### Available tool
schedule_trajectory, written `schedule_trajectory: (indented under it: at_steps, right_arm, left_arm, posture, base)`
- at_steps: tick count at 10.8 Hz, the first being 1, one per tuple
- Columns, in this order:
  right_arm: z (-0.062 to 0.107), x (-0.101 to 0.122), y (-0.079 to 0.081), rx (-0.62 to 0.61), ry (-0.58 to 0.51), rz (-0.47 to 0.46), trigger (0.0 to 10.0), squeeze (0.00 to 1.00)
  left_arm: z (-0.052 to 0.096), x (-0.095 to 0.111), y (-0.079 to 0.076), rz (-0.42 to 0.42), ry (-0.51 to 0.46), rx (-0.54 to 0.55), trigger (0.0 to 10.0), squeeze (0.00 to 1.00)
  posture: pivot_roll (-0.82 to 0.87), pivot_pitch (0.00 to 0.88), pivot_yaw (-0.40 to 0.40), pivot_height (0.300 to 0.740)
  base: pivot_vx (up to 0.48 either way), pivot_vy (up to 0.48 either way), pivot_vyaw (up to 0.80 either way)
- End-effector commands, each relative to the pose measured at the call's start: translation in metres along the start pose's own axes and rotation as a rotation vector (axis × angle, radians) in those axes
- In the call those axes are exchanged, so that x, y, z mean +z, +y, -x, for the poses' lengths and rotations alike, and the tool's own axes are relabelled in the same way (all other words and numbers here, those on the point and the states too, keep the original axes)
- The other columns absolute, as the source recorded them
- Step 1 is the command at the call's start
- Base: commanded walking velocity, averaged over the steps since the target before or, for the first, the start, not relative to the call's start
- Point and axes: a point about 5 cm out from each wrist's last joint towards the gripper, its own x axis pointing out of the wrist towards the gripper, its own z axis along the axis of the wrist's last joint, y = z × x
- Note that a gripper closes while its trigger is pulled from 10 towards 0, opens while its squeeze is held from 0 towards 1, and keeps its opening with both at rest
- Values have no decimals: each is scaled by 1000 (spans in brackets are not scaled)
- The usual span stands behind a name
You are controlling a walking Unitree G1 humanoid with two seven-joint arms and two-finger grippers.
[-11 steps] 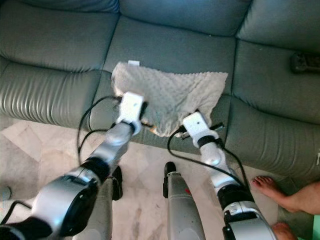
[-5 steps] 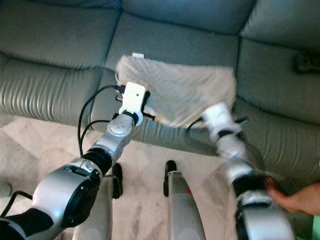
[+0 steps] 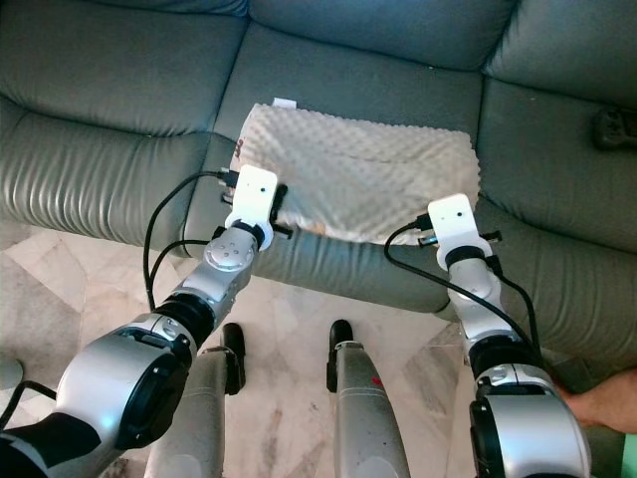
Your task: Move the pillow to the sofa
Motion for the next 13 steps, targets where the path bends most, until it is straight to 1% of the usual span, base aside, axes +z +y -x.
schedule_trajectory:
  at_steps: [1,3,4,5,6,7,8,9,10,11,12,13]
  right_arm:
    - [12,-22,5,17,67,-7,10000,1000]
    - [20,-32,8,25,87,-36,10000,1000]
    - [23,-34,11,16,89,-84,10000,1000]
    - [26,-33,16,15,71,-141,10000,1000]
    - [30,-28,21,22,33,-169,10000,1000]
    - [37,-23,28,30,-7,-224,10000,1000]
    - [42,-21,34,30,-17,-274,10000,1000]
    - [51,-20,44,38,-19,-346,10000,1000]
    - [71,-15,62,69,-36,-400,10000,1000]
    - [81,-11,69,79,-42,-428,10000,1000]
    - [99,1,88,167,-55,-488,10000,1000]
    - [100,2,90,189,-57,-492,10000,1000]
  left_arm:
    - [4,-11,-4,-6,42,-10,10000,1000]
    - [5,-15,0,6,46,-2,10000,1000]
    - [7,-19,6,2,48,9,10000,1000]
    - [10,-22,14,6,38,12,10000,1000]
    - [14,-26,25,9,16,20,10000,1000]
    - [23,-34,40,-1,-10,28,10000,1000]
    - [30,-39,48,-5,-29,41,10000,1000]
    - [44,-48,58,-13,-45,66,10000,1000]
    - [70,-61,69,-1,-59,141,10000,1000]
    - [84,-65,70,13,-64,159,10000,1000]
    - [118,-81,64,-3,-35,179,10000,1000]
    - [124,-81,66,-11,-39,201,10000,1000]
  posture:
    - [-91,503,23,740]
    - [-93,495,21,740]
    - [-95,484,18,740]
    - [-102,460,16,740]
    - [-108,428,16,740]
    - [-108,373,16,740]
    - [-101,340,15,740]
    - [-92,304,13,740]
    - [-63,222,0,740]
    - [-55,204,-5,740]
    - [-34,123,-20,740]
    - [-33,111,-22,740]
  base:
    - [0,0,0]
    - [0,0,0]
    - [0,0,0]
    - [0,0,0]
    - [0,0,0]
    - [0,0,0]
    - [0,0,0]
    - [0,0,0]
    - [0,0,0]
    - [0,0,0]
    - [0,0,0]
    - [0,0,0]
